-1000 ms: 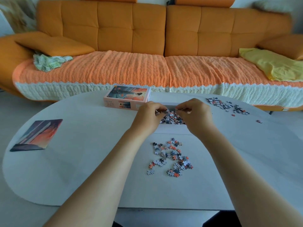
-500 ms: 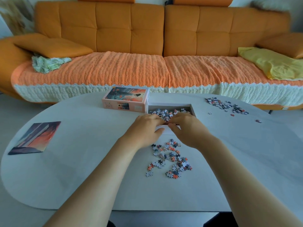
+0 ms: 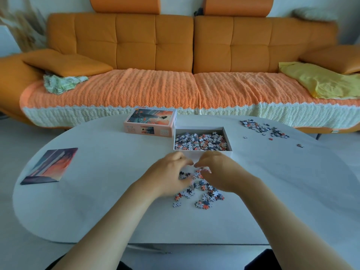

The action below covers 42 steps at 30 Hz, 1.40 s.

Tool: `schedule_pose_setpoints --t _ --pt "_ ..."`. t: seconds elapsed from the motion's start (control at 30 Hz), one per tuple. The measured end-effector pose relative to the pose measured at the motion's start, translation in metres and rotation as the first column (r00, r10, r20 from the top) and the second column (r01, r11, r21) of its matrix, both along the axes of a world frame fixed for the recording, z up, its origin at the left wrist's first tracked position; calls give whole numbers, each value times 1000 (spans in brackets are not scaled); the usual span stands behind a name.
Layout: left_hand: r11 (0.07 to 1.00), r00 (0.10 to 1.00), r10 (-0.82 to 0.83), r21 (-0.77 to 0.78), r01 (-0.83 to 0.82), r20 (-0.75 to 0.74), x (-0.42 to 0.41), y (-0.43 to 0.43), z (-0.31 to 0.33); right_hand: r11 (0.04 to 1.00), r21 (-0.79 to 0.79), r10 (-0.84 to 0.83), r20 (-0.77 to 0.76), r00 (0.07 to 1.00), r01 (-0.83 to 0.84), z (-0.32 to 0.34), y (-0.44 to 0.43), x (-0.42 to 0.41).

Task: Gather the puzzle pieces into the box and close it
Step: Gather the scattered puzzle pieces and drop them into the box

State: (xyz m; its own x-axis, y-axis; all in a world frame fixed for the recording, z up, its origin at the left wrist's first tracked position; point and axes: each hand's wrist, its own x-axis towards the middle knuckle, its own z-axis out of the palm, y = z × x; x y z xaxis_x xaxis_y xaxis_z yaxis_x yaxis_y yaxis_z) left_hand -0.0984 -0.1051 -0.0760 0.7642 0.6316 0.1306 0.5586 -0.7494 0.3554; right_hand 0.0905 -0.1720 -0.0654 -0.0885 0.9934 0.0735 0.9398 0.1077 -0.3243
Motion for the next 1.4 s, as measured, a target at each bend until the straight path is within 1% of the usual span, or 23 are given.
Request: schedule_pose_setpoints --t 0.07,0.13,0.2,0.3,0.37,0.43,0.5,0.57,0.67,0.8,0.9,0.97,1.03,1.1,1.13,1.23,1.3,1.4 --pt "1000 994 -3 -31 -1 -106 -2 -3 -6 996 -75 -37 52 998 41 -5 -2 -2" --pt "997 997 -7 -83 1 -78 -2 -7 -6 993 -102 -51 48 998 56 -6 -4 -6" --pt "991 999 -10 -131 5 -34 -1 -10 -4 991 -125 -44 9 999 45 -4 -7 -7" --pt "983 999 4 -183 -13 -49 -5 -11 2 986 -156 -65 -65 996 54 4 -14 0" --pt "974 993 -1 -225 -25 -116 -13 -10 5 977 -205 -74 -72 995 58 11 -22 8" --pt "973 974 -27 -228 -26 -227 -23 -10 7 953 -294 -88 -55 995 68 17 -31 15" --pt "975 962 -41 -220 -20 -270 -29 -10 6 928 -363 -96 -17 995 83 20 -37 16" --pt "974 972 -34 -225 -19 -231 -30 -10 4 928 -359 -107 -5 994 98 16 -36 13" --pt "969 986 -12 -244 -29 -164 -24 -10 5 945 -308 -139 -77 987 109 11 -30 8" --pt "969 997 19 -245 -35 -69 -11 -11 4 946 -285 -198 -142 970 152 11 -25 5" --pt "969 998 33 -241 -43 -45 -8 -11 4 945 -286 -200 -117 973 159 14 -23 5" --pt "971 998 50 -232 -59 -47 -8 -11 5 936 -314 -203 -111 973 160 14 -24 3" --pt "981 993 37 -185 -57 -111 -7 -10 3 922 -353 -195 -63 979 161 14 -24 -2" --pt "987 986 10 -154 -36 -169 -4 -11 0 925 -350 -158 5 987 150 13 -24 -9" --pt "988 986 3 -154 -29 -165 -2 -12 0 930 -336 -157 0 988 148 13 -23 -11" --pt "986 997 16 -166 -29 -77 2 -13 -1 939 -300 -207 -92 974 171 14 -17 -15" --pt "986 998 38 -161 -44 -41 5 -13 0 945 -265 -219 -77 973 192 13 -14 -16" --pt "985 998 57 -163 -57 -9 7 -12 1 947 -236 -254 -135 958 217 12 -13 -17"
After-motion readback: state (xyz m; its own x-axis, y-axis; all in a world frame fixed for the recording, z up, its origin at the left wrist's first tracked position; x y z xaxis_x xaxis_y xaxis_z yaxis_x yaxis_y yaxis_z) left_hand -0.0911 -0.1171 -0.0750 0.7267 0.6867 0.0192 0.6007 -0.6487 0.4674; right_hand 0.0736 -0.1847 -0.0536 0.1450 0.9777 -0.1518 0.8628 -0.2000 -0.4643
